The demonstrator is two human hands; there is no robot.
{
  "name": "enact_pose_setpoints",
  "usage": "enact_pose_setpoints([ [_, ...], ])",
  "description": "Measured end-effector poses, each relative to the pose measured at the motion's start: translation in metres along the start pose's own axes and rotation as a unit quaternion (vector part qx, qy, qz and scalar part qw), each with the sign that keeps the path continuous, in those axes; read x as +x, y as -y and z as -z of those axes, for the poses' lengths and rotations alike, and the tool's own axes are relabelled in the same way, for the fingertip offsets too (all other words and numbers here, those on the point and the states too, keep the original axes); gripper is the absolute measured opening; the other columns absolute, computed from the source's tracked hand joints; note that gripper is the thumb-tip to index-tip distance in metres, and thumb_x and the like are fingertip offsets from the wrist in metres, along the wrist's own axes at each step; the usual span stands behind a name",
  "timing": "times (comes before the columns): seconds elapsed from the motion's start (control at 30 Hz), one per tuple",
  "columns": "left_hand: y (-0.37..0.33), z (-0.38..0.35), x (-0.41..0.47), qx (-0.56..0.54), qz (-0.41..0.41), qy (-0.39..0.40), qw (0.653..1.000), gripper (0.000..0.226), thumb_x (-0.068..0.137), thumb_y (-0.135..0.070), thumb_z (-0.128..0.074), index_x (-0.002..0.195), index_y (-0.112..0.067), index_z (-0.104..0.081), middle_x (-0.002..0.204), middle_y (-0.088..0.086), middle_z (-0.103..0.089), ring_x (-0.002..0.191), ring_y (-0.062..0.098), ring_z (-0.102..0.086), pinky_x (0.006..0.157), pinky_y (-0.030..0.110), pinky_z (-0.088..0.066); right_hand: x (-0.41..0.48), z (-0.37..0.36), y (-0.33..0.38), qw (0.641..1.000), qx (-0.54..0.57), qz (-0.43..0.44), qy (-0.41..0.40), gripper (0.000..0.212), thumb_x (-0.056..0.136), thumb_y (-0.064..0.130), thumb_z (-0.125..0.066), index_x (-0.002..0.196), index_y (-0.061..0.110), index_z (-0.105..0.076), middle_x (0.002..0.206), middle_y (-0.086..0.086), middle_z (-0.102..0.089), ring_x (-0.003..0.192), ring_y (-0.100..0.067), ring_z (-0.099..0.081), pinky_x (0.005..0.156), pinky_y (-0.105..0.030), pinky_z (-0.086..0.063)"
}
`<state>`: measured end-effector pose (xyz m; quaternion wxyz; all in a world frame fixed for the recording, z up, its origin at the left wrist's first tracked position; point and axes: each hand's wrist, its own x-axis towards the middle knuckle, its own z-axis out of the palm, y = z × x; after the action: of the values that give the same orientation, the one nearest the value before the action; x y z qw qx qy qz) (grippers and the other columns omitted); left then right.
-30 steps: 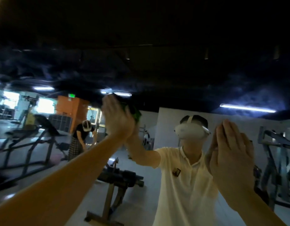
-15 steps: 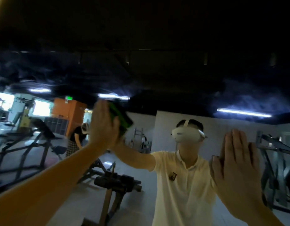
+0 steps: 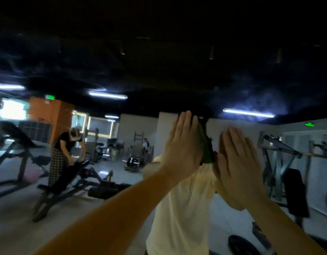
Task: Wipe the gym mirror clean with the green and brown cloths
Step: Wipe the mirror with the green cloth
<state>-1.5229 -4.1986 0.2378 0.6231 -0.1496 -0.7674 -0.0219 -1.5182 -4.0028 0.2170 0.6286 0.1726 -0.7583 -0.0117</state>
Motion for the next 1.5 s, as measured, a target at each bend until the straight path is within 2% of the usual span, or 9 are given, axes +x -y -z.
enact_pose_setpoints([
  [0.13,0.018,0.003,-0.018,0.036,-0.067,0.040,0.996,0.074,0.104,-0.040,-0.047,0.164,-0.009,-0.015,0.172,0.015,-0.009,0.160,0.030,-0.005,0.129,0.049,-0.012,-0.012,0.033,-0.046,1.000,-0.012,0.024,-0.010,0.059,0.106,0.030,-0.029,0.157,0.002,-0.033,0.165,-0.018,-0.029,0.154,-0.031,-0.027,0.127,-0.050,-0.015],
  [0.3,0.060,0.018,-0.008,0.016,0.195,-0.046,0.980,0.072,0.104,-0.039,-0.028,0.164,-0.003,-0.010,0.171,0.019,-0.009,0.159,0.034,-0.006,0.127,0.056,-0.013,-0.039,0.038,-0.107,0.993,-0.092,-0.076,0.017,0.062,0.100,0.030,-0.029,0.153,-0.001,-0.041,0.163,-0.024,-0.032,0.150,-0.039,-0.031,0.120,-0.063,-0.027],
  [0.37,0.024,0.010,0.016,0.007,0.209,-0.055,0.976,0.074,0.103,-0.041,-0.022,0.163,-0.002,-0.006,0.171,0.021,-0.004,0.160,0.034,-0.001,0.128,0.054,-0.010,-0.045,0.032,-0.111,0.992,-0.092,-0.078,0.025,0.063,0.101,0.031,-0.030,0.155,0.000,-0.038,0.164,-0.025,-0.029,0.153,-0.039,-0.026,0.121,-0.061,-0.024],
  [0.6,-0.172,-0.040,0.059,0.023,-0.008,0.006,1.000,0.075,0.105,-0.041,-0.033,0.163,-0.004,-0.002,0.172,0.018,0.004,0.159,0.031,0.010,0.129,0.045,0.009,-0.052,0.039,-0.134,0.999,-0.008,-0.031,0.005,0.060,0.101,0.030,-0.053,0.154,0.004,-0.040,0.162,-0.017,-0.038,0.150,-0.031,-0.036,0.120,-0.055,-0.033],
  [0.77,-0.161,-0.033,0.047,0.083,-0.109,0.064,0.988,0.075,0.108,-0.046,-0.033,0.165,-0.011,-0.001,0.173,0.013,0.003,0.159,0.027,0.010,0.130,0.046,0.000,-0.079,0.041,-0.164,1.000,-0.011,-0.012,-0.014,0.061,0.100,0.027,-0.051,0.153,-0.002,-0.041,0.163,-0.022,-0.033,0.150,-0.036,-0.035,0.120,-0.056,-0.031],
  [0.9,-0.089,-0.017,0.017,0.070,0.046,0.029,0.996,0.081,0.101,-0.041,-0.043,0.165,-0.014,0.000,0.173,0.011,0.000,0.160,0.027,0.005,0.129,0.051,-0.007,-0.093,0.026,-0.162,1.000,0.004,0.000,0.012,0.068,0.102,0.031,-0.041,0.160,0.001,-0.023,0.170,-0.021,-0.014,0.158,-0.034,-0.011,0.126,-0.058,-0.017],
  [1.07,-0.066,-0.010,0.000,0.012,0.319,-0.025,0.947,0.078,0.102,-0.046,-0.018,0.163,0.000,-0.003,0.171,0.023,0.000,0.159,0.036,-0.001,0.127,0.058,-0.012,-0.093,0.027,-0.157,0.999,0.026,-0.023,0.012,0.070,0.101,0.030,-0.042,0.160,-0.001,-0.022,0.170,-0.020,-0.013,0.159,-0.032,-0.010,0.126,-0.056,-0.015],
  [1.27,-0.189,-0.048,-0.008,-0.001,0.061,0.032,0.998,0.081,0.104,-0.043,-0.039,0.165,-0.008,0.001,0.172,0.017,0.004,0.159,0.030,0.010,0.130,0.049,0.001,-0.091,0.039,-0.158,0.998,-0.008,-0.005,0.062,0.066,0.102,0.027,-0.040,0.160,-0.002,-0.025,0.169,-0.021,-0.015,0.158,-0.035,-0.013,0.126,-0.056,-0.018],
  [1.5,-0.194,-0.060,-0.071,0.077,-0.222,0.117,0.965,0.073,0.107,-0.047,-0.033,0.163,-0.004,-0.012,0.171,0.019,-0.010,0.159,0.033,-0.004,0.130,0.049,-0.008,-0.089,0.049,-0.168,0.995,-0.030,0.030,0.089,0.083,0.089,0.024,-0.058,0.160,-0.001,-0.023,0.169,-0.020,-0.015,0.157,-0.035,-0.015,0.125,-0.055,-0.021],
])
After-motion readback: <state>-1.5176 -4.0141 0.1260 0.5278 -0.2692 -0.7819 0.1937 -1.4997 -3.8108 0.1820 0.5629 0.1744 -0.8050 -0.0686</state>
